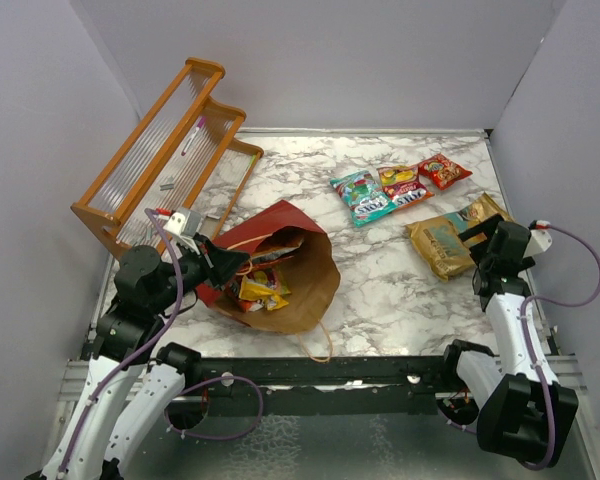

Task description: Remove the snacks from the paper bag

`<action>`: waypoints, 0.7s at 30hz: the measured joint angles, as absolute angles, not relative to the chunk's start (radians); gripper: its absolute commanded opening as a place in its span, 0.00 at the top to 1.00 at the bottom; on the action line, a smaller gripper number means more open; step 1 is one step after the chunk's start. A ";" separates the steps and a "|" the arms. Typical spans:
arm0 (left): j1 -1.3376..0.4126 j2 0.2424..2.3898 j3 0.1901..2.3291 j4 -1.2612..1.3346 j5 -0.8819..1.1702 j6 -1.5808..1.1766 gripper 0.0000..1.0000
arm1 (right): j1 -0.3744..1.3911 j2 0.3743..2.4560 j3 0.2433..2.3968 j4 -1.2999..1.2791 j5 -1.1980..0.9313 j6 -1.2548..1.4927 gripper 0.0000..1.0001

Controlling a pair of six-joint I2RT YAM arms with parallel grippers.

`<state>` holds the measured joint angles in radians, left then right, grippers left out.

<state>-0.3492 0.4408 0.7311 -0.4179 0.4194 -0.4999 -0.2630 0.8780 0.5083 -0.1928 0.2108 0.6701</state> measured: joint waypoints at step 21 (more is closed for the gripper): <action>-0.349 0.385 0.613 -0.268 0.421 -0.502 1.00 | 0.090 0.841 0.674 -0.272 0.124 0.496 0.01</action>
